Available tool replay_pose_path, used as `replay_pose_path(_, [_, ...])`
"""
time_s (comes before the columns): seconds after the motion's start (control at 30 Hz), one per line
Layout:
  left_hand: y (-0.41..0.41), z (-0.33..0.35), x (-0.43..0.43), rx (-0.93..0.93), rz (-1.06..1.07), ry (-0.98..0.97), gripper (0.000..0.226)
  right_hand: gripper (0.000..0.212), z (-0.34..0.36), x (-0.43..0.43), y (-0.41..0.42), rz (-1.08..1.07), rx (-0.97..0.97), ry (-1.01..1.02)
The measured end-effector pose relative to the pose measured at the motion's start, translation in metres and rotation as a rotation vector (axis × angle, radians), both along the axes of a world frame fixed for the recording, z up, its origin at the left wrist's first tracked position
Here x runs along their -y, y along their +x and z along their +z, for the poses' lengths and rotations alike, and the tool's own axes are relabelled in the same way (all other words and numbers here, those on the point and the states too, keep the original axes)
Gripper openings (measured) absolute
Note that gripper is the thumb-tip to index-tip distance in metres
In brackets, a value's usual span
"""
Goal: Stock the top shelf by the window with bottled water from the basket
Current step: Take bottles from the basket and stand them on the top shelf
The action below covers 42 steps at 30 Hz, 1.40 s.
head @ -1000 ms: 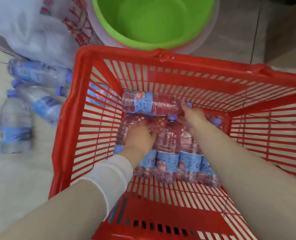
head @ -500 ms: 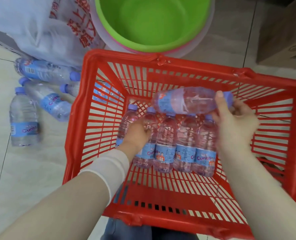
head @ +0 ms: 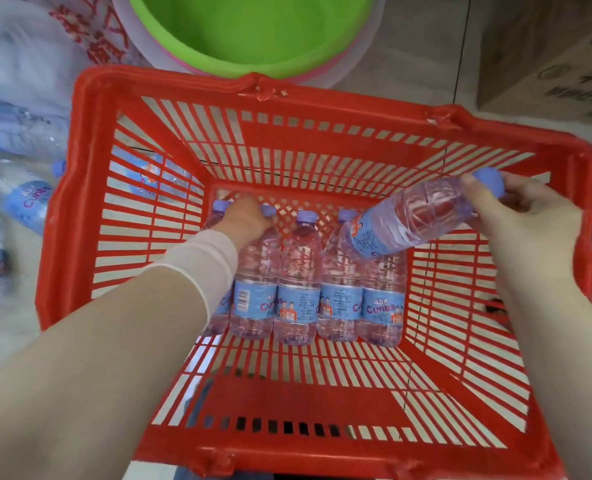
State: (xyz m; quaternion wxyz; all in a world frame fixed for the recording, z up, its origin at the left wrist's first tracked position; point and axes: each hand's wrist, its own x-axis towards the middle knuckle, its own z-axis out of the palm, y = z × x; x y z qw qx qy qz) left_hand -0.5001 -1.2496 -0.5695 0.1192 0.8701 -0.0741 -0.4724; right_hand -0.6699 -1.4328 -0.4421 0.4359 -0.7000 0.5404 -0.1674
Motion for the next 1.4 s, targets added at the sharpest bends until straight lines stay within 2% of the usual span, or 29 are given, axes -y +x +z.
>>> replay_pose_path(0.07, [0.002, 0.002, -0.004, -0.011, -0.029, 0.014, 0.049, 0.019, -0.006, -0.002, 0.003, -0.057, 0.043, 0.05])
replay_pose_path(0.13, [0.002, 0.007, -0.007, -0.02, -0.042, -0.004, 0.048, 0.031, -0.013, -0.004, 0.006, -0.111, 0.084, 0.084])
replay_pose_path(0.27, [-0.006, 0.022, -0.018, -0.045, 0.034, -0.157, 0.04, 0.051, -0.022, -0.013, 0.01, -0.226, 0.095, 0.053])
replay_pose_path(0.33, [-0.015, 0.032, -0.024, -0.021, 0.088, -0.213, 0.04, 0.045, -0.025, -0.015, 0.011, -0.308, 0.093, 0.081])
replay_pose_path(0.43, [-0.036, 0.056, -0.038, 0.127, 0.193, -0.35, 0.034, 0.026, -0.018, -0.024, 0.011, -0.354, 0.085, 0.045])
replay_pose_path(0.53, [-0.065, 0.094, -0.06, 0.231, 0.212, -0.452, 0.032, 0.025, 0.007, -0.047, -0.003, -0.323, 0.041, -0.05])
replay_pose_path(0.6, [-0.079, 0.117, -0.079, 0.274, 0.258, -0.482, 0.033, 0.021, 0.031, -0.061, -0.016, -0.296, 0.029, -0.038])
replay_pose_path(0.73, [-0.087, 0.185, -0.111, 0.373, 0.566, -0.546, 0.018, 0.029, 0.1, -0.083, -0.032, -0.167, 0.023, -0.008])
replay_pose_path(0.8, [-0.088, 0.233, -0.122, 0.418, 0.677, -0.558, 0.019, 0.029, 0.143, -0.094, -0.039, -0.122, 0.009, -0.014])
replay_pose_path(0.93, [-0.09, 0.351, -0.14, 0.396, 0.876, -0.675, 0.015, 0.026, 0.248, -0.111, -0.047, -0.185, 0.117, 0.079])
replay_pose_path(1.07, [-0.09, 0.476, -0.162, 0.4, 0.963, -0.766, 0.009, 0.037, 0.368, -0.127, -0.048, -0.205, 0.268, 0.081])
replay_pose_path(1.23, [-0.1, 0.61, -0.18, 0.393, 1.006, -0.936, 0.02, 0.023, 0.5, -0.16, -0.055, -0.192, 0.455, 0.077])
replay_pose_path(1.3, [-0.107, 0.651, -0.189, 0.403, 0.978, -0.976, 0.014, 0.019, 0.543, -0.176, -0.06, -0.169, 0.52, 0.063])
replay_pose_path(1.4, [-0.112, 0.707, -0.207, 0.402, 0.913, -1.049, 0.018, 0.018, 0.596, -0.198, -0.064, -0.132, 0.58, 0.045])
